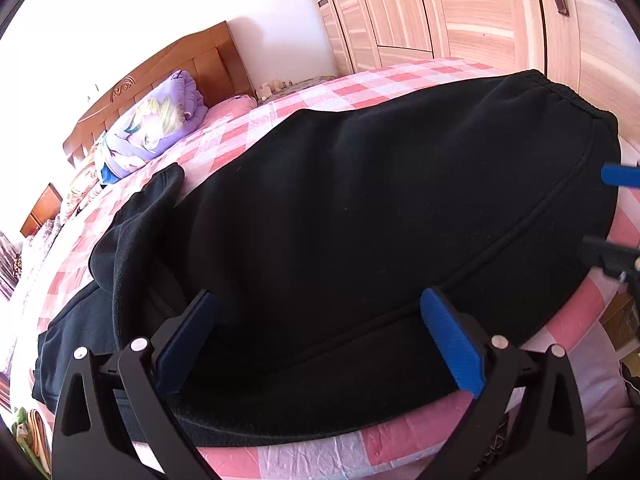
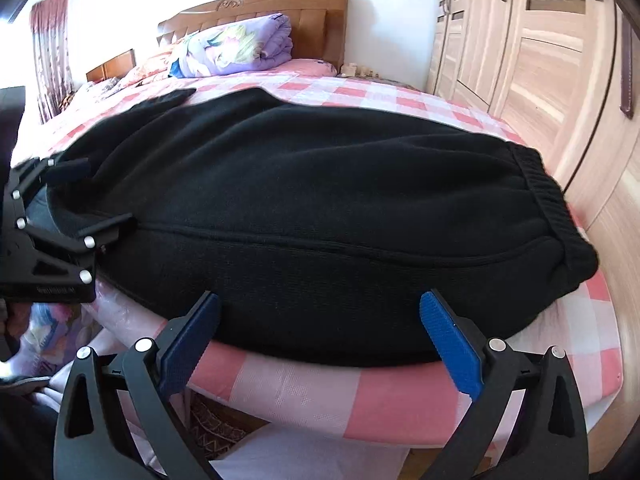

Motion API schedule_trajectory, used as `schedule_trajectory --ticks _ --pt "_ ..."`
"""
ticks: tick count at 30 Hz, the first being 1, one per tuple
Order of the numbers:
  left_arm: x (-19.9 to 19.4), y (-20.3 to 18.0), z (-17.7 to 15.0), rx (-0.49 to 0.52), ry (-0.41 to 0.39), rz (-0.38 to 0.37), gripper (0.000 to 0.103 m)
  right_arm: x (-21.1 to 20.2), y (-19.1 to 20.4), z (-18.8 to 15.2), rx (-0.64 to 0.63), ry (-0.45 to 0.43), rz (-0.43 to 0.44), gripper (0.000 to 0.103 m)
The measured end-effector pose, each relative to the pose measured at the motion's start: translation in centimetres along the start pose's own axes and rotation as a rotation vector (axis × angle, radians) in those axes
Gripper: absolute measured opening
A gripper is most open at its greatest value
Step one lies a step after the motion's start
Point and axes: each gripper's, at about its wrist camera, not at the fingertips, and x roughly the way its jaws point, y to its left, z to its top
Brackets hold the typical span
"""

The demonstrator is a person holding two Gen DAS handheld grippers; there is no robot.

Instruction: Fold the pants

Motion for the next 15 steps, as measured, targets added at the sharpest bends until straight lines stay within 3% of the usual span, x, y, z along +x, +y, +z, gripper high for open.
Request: schedule_trajectory --ticks 4,9,10,15 --pt "0.1 0.2 -0.2 -0.014 -0.007 -0.004 0.102 -0.7 0.5 2.1 0.008 -0.086 -0.001 0.096" --pt "-0.2 0.2 -0.3 -0.005 -0.005 -0.012 0.102 3.0 1.8 1.6 -0.047 -0.002 -0.043 0.097" --pt "-0.4 0.3 -0.2 -0.004 0.002 -0.016 0.102 2.6 1.8 1.0 -0.046 -0.041 -0.043 0.097" --pt "-2.3 4.4 2.4 -0.102 -0.045 -0.025 0.102 2.3 1.2 0.4 -0.04 -0.036 -0.014 0.097"
